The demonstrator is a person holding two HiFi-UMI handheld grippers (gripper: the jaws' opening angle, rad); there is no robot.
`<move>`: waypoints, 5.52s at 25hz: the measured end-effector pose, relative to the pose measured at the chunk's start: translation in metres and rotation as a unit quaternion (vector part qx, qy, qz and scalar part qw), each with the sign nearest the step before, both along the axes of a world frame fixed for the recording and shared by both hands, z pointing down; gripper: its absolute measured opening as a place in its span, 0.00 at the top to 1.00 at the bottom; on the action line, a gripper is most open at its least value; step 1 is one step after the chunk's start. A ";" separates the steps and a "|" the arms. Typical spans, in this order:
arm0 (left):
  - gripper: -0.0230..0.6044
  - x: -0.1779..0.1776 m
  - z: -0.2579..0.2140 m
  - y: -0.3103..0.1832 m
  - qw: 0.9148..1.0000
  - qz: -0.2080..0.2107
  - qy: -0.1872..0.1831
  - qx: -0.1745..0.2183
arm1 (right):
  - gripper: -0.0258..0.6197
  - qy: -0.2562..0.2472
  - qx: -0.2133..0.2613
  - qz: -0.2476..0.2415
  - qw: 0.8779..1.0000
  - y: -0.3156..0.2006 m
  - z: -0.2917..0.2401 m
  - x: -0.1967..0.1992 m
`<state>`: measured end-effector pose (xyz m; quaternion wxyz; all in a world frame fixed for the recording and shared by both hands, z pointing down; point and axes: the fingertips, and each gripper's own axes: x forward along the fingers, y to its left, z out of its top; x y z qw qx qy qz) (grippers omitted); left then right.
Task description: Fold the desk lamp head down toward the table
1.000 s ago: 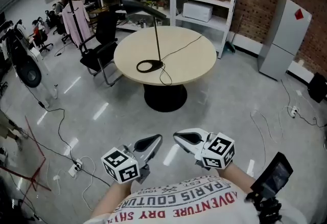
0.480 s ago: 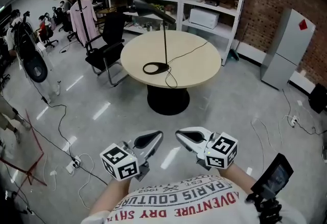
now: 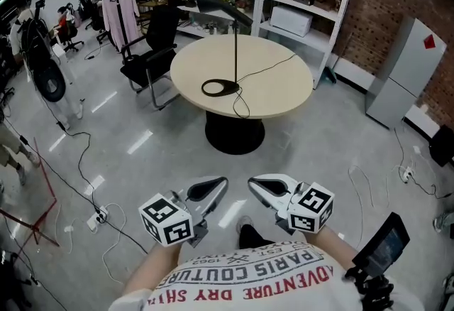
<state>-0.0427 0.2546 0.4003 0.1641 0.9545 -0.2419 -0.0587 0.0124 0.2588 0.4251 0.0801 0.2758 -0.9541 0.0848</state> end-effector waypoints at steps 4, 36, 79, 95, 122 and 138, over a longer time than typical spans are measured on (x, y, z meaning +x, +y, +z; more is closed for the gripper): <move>0.96 -0.006 0.007 -0.017 1.000 -0.015 -0.006 -0.013 | 0.96 -0.011 -0.011 -0.013 1.000 -0.022 0.006 -0.005; 0.96 0.057 0.011 -0.308 0.996 -0.063 -0.037 -0.045 | 0.96 -0.073 -0.016 -0.013 0.997 -0.330 0.005 0.084; 0.95 -0.047 -0.074 -0.521 0.997 -0.064 -0.023 0.035 | 0.82 0.034 0.088 0.130 0.987 -0.620 -0.003 0.036; 0.71 -0.089 -0.203 -0.549 0.989 -0.087 0.026 0.118 | 0.89 0.054 0.093 0.120 0.987 -0.617 0.006 0.034; 0.95 -0.078 -0.227 -0.569 0.997 -0.027 0.067 0.032 | 0.90 0.057 0.081 0.110 0.989 -0.617 0.002 0.030; 0.95 -0.092 -0.205 -0.573 0.988 -0.020 0.151 -0.013 | 0.90 0.037 0.068 0.099 0.992 -0.621 -0.007 0.031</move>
